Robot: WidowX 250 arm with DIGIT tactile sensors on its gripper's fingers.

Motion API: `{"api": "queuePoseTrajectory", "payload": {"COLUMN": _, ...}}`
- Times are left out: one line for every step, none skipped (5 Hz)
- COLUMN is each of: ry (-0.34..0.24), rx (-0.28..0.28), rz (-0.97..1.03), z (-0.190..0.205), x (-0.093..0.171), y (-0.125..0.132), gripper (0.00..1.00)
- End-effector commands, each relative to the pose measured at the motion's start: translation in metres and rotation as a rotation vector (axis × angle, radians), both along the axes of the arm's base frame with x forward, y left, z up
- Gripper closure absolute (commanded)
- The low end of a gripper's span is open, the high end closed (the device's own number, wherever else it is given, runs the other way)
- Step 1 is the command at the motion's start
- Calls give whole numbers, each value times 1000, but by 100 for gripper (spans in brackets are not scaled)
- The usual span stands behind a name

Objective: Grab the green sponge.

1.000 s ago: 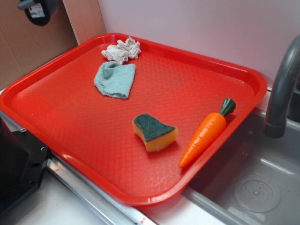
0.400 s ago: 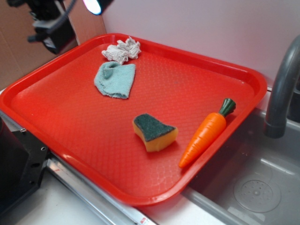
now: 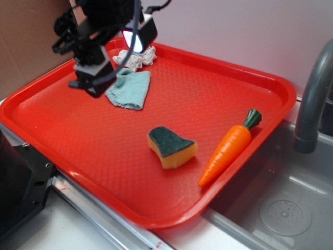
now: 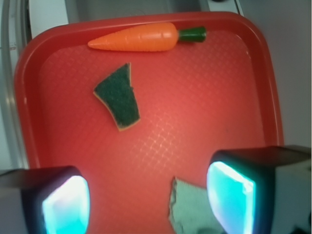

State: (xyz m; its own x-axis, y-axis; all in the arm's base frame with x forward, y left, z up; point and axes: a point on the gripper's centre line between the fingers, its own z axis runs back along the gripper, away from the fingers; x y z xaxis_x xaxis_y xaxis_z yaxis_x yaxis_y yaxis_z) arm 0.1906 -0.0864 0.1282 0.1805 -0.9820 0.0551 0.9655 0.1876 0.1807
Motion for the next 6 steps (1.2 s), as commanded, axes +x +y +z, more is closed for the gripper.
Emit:
{"api": "queuePoseTrajectory", "payload": {"ry": 13, "rx": 43, "rz": -109, "z": -38, "x": 8, "y": -15, "gripper": 0}}
{"api": "queuePoseTrajectory", "payload": {"ry": 55, "rx": 39, "rz": -141, "z": -62, "x": 18, "y": -22, "gripper": 0}}
{"api": "queuePoseTrajectory", "payload": {"ry": 93, "rx": 60, "rz": -149, "z": -87, "x": 19, "y": -27, "gripper": 0}}
{"api": "queuePoseTrajectory", "payload": {"ry": 101, "rx": 130, "rz": -194, "z": -105, "x": 14, "y": -40, "gripper": 0}}
{"api": "queuePoseTrajectory", "payload": {"ry": 94, "rx": 131, "rz": -226, "z": -111, "x": 7, "y": -52, "gripper": 0}}
{"api": "queuePoseTrajectory", "payload": {"ry": 91, "rx": 130, "rz": -223, "z": -113, "x": 5, "y": -55, "gripper": 0}}
